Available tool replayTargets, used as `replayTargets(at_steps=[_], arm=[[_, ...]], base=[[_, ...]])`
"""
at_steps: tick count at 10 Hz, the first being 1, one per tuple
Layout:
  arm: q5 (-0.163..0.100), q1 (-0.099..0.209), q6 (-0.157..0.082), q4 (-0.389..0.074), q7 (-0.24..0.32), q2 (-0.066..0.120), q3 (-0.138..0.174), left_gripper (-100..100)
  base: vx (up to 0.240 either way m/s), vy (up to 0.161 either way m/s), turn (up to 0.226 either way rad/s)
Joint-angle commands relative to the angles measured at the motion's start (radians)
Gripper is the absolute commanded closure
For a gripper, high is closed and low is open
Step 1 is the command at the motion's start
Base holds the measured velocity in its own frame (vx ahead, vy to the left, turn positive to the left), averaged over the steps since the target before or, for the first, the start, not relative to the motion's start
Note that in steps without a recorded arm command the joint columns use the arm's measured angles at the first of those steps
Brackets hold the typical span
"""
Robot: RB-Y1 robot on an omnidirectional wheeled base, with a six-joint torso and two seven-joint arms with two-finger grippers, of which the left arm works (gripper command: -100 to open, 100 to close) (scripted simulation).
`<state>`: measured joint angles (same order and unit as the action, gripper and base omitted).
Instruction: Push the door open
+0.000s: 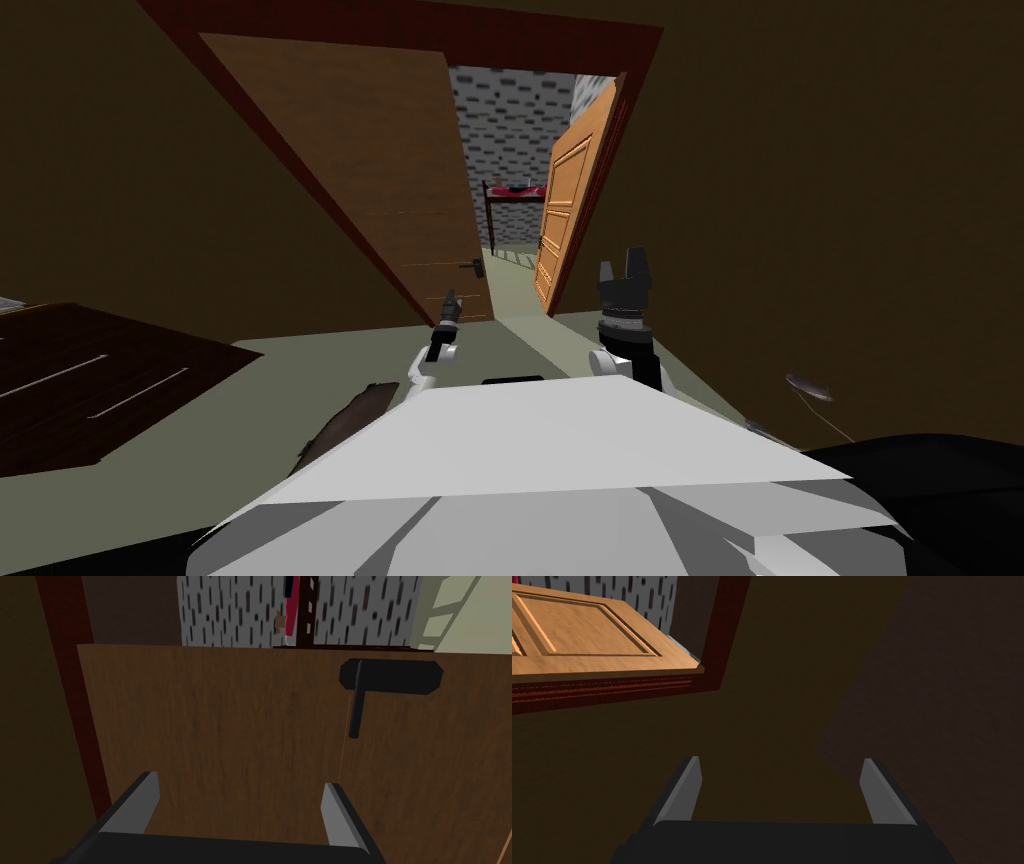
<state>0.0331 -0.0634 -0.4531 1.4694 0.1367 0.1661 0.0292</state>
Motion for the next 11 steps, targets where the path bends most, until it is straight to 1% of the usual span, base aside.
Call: replayTargets(at_steps=[1, 2, 3, 4, 7, 8, 9, 11], arm=[[-0.002, 0.014, -0.001, -0.030, 0.005, 0.006, 0.003, -100], [-0.005, 0.034, -0.005, -0.068, 0.010, 0.014, 0.007, -100], [-0.007, 0.055, -0.010, -0.096, 0.015, 0.022, 0.011, -100], [-0.007, 0.055, -0.010, -0.106, 0.015, 0.022, 0.011, -100], [-0.015, 0.117, -0.022, -0.204, 0.031, 0.046, 0.024, -100], [-0.015, 0.117, -0.022, -0.219, 0.031, 0.046, 0.024, -100], [-0.017, 0.137, -0.026, -0.256, 0.036, 0.054, 0.028, -100], [-0.022, 0.177, -0.034, -0.316, 0.046, 0.069, 0.036, -100]], base=[[0.067, 0.000, -0.013], [0.057, 0.000, -0.022], [0.076, 0.005, -0.051], [0.058, 0.000, -0.018], [0.074, 0.008, -0.041], [0.077, 0.004, -0.010], [0.063, 0.002, -0.024], [0.079, 0.010, -0.047]])
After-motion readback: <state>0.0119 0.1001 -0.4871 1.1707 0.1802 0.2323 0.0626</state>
